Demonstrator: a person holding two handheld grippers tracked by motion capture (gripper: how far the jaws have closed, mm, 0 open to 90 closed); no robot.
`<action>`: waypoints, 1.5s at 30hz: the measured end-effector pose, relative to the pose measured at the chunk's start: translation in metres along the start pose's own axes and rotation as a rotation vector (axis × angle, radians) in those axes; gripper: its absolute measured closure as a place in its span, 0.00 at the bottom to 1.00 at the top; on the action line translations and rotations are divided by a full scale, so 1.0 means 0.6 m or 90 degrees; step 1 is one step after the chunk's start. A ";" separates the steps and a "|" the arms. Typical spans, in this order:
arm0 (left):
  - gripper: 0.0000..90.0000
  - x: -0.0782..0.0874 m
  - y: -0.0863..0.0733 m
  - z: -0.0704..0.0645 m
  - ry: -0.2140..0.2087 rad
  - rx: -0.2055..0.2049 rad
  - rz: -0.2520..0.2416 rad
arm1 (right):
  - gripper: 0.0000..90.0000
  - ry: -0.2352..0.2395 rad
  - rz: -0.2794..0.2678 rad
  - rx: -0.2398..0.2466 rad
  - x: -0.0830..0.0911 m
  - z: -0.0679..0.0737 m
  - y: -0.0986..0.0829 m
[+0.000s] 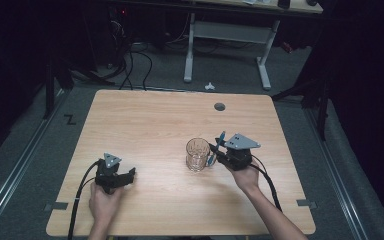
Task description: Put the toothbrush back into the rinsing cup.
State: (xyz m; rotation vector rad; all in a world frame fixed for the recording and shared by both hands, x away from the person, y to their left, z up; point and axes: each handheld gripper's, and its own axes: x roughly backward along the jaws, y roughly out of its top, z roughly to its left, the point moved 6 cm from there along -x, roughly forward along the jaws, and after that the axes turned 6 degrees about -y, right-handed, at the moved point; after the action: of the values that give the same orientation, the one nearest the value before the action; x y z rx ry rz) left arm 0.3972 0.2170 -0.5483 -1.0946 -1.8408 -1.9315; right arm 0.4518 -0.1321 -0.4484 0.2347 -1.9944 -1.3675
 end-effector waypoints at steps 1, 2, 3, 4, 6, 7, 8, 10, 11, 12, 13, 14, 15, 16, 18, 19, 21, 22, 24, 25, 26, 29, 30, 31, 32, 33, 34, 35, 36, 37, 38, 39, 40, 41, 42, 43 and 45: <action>0.27 0.000 0.000 0.000 0.000 0.000 0.000 | 0.70 0.002 0.001 -0.007 0.001 -0.001 0.000; 0.27 0.000 0.000 0.000 0.000 0.000 0.000 | 0.69 0.005 0.000 -0.016 0.002 -0.001 0.001; 0.27 0.000 0.000 0.000 0.000 0.000 0.000 | 0.69 0.010 -0.001 -0.024 0.003 -0.002 0.001; 0.27 0.000 0.000 0.000 0.000 0.000 0.000 | 0.68 0.013 -0.002 -0.030 0.004 -0.004 0.001; 0.27 0.000 0.000 0.000 0.000 0.000 0.000 | 0.67 0.019 -0.005 -0.043 0.007 -0.007 0.003; 0.27 0.000 0.000 0.000 0.000 0.000 0.000 | 0.67 0.023 -0.005 -0.049 0.008 -0.008 0.003; 0.27 0.000 0.000 0.000 0.000 0.000 0.000 | 0.66 0.026 -0.006 -0.056 0.009 -0.010 0.003; 0.27 0.000 0.000 0.000 0.000 0.000 0.000 | 0.66 0.032 -0.004 -0.065 0.012 -0.011 0.004; 0.27 0.000 0.000 0.000 0.000 0.000 0.000 | 0.65 0.033 -0.007 -0.069 0.014 -0.012 0.004; 0.27 0.000 0.000 0.000 0.000 0.000 0.000 | 0.65 0.034 -0.006 -0.070 0.016 -0.013 0.005; 0.27 0.000 0.000 0.000 0.000 0.000 0.000 | 0.65 0.034 -0.006 -0.072 0.017 -0.014 0.005; 0.27 0.000 0.000 0.000 0.000 0.000 0.000 | 0.64 0.034 -0.007 -0.075 0.019 -0.016 0.005; 0.27 0.000 0.000 0.000 0.000 0.000 0.000 | 0.64 0.034 -0.006 -0.080 0.020 -0.018 0.004; 0.27 0.000 0.000 0.000 0.000 0.000 0.000 | 0.64 0.036 -0.008 -0.084 0.022 -0.019 0.004; 0.27 0.000 0.000 0.000 0.000 0.000 0.000 | 0.64 0.037 -0.009 -0.092 0.026 -0.023 0.004; 0.27 0.000 0.000 0.000 0.000 0.000 0.000 | 0.64 0.037 -0.010 -0.093 0.029 -0.024 0.004; 0.27 0.000 0.000 0.000 0.000 0.000 0.000 | 0.63 0.035 -0.009 -0.096 0.034 -0.027 0.004; 0.27 0.000 0.000 0.000 0.000 0.000 0.000 | 0.63 0.031 -0.007 -0.097 0.037 -0.028 0.003; 0.27 0.000 0.000 0.000 0.000 0.000 0.000 | 0.63 0.029 -0.011 -0.101 0.043 -0.031 0.003; 0.27 0.000 0.000 0.000 0.000 0.000 0.000 | 0.63 0.025 -0.018 -0.105 0.046 -0.033 0.003; 0.27 0.000 0.000 0.000 0.000 0.000 0.000 | 0.63 0.022 -0.022 -0.112 0.050 -0.036 0.002; 0.27 0.000 0.000 0.000 0.000 0.000 0.000 | 0.63 0.021 -0.016 -0.125 0.057 -0.043 -0.004; 0.27 0.000 0.000 0.000 0.000 0.000 0.000 | 0.63 0.019 -0.013 -0.127 0.060 -0.046 -0.005; 0.27 0.000 0.000 0.000 0.000 0.000 0.000 | 0.63 0.017 -0.016 -0.128 0.063 -0.048 -0.005; 0.27 0.000 0.000 0.000 0.000 0.000 0.000 | 0.63 0.016 -0.019 -0.129 0.066 -0.050 -0.005; 0.27 0.000 0.000 0.000 0.000 0.000 0.000 | 0.63 0.014 -0.022 -0.131 0.069 -0.052 -0.004; 0.27 0.000 0.000 0.000 0.000 0.000 0.000 | 0.63 0.015 -0.026 -0.132 0.071 -0.053 -0.003; 0.27 0.000 0.000 0.000 0.000 0.000 0.000 | 0.63 0.015 -0.027 -0.131 0.074 -0.053 -0.002; 0.27 0.000 0.000 0.000 0.000 0.000 0.000 | 0.63 0.015 -0.028 -0.133 0.076 -0.054 -0.002; 0.27 0.000 0.000 0.000 0.000 0.000 0.000 | 0.63 0.014 -0.028 -0.132 0.077 -0.055 -0.002; 0.27 0.000 0.000 0.000 0.000 0.000 0.000 | 0.63 0.013 -0.028 -0.135 0.078 -0.055 -0.002; 0.27 0.000 0.000 0.000 0.000 0.000 0.000 | 0.63 0.013 -0.031 -0.136 0.079 -0.056 -0.002; 0.27 0.000 0.000 0.000 0.000 0.000 0.000 | 0.63 0.012 -0.032 -0.139 0.080 -0.057 -0.002; 0.27 0.000 0.000 0.000 0.000 0.000 0.000 | 0.63 0.012 -0.032 -0.140 0.081 -0.058 -0.002; 0.27 0.000 0.000 0.000 0.000 0.000 0.000 | 0.63 0.011 -0.033 -0.143 0.082 -0.059 -0.002; 0.27 0.000 0.000 0.000 0.000 0.000 0.000 | 0.64 0.010 -0.034 -0.142 0.084 -0.060 -0.002; 0.27 0.000 0.000 0.000 0.000 0.000 0.000 | 0.64 0.009 -0.035 -0.144 0.086 -0.061 -0.002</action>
State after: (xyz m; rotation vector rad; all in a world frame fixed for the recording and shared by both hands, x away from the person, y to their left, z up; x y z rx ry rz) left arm 0.3972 0.2170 -0.5483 -1.0947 -1.8408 -1.9316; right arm 0.4365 -0.1864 -0.4193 0.1956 -1.8153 -1.6070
